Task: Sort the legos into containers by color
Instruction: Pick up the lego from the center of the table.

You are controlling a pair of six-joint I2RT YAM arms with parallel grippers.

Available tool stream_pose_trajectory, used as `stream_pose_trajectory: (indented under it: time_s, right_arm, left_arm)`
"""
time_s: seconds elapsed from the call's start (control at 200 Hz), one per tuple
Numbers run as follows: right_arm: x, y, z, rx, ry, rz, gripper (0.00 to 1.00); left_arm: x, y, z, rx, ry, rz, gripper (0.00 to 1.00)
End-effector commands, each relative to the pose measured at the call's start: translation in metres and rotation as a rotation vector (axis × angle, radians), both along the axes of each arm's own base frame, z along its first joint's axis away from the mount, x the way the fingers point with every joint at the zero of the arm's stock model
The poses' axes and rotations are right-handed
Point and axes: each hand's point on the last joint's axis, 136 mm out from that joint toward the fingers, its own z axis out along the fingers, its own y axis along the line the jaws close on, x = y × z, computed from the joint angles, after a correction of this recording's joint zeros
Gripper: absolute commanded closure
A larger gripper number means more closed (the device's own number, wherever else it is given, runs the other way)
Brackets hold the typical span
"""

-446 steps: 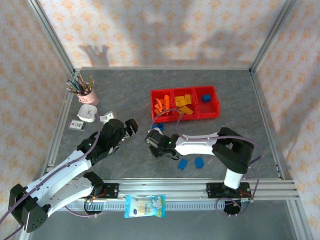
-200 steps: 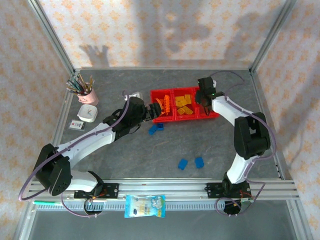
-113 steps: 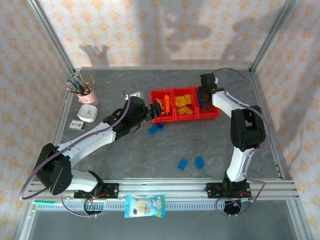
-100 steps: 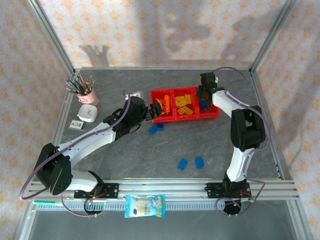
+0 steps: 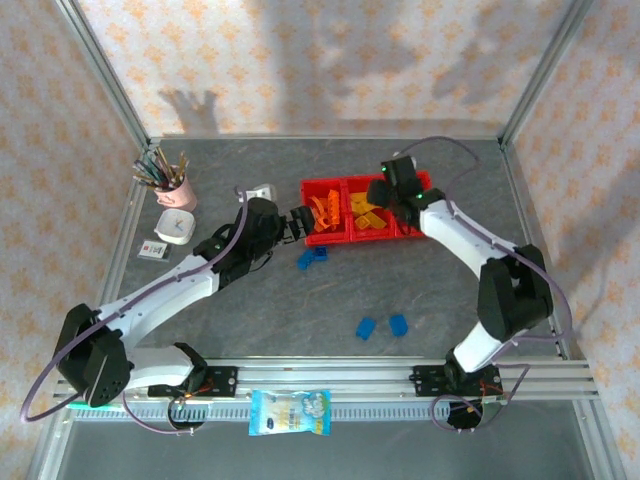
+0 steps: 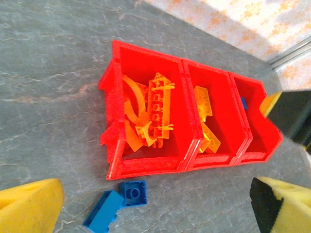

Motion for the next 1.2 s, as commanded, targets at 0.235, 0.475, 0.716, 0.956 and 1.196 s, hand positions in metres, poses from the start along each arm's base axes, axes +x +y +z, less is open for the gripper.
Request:
stream_pose_trajectory:
  time_s: [0.235,0.475,0.716,0.956,1.196]
  right_arm:
    - [-0.082,0.098,-0.033,0.023,0.055,0.133,0.32]
    - [-0.106,0.171,-0.055,0.043,0.085,0.243,0.25]
    - [-0.102,0.207,-0.072,0.036,0.097,0.215,0.21]
    - [-0.097,0.204,-0.091,0.023,0.131,0.122,0.21]
    - [-0.1,0.195,-0.11,-0.01,0.155,0.07,0.26]
  left_arm:
    - [-0.028,0.043,-0.035,0.062,0.066,0.101,0.01]
    - [-0.042,0.062,-0.045,0.063,0.077,0.159,0.01]
    - [-0.055,0.084,-0.042,0.07,0.067,0.23,0.01]
    - [-0.061,0.093,-0.038,0.049,0.046,0.257,0.01]
    - [-0.06,0.092,-0.037,0.046,0.045,0.257,0.01]
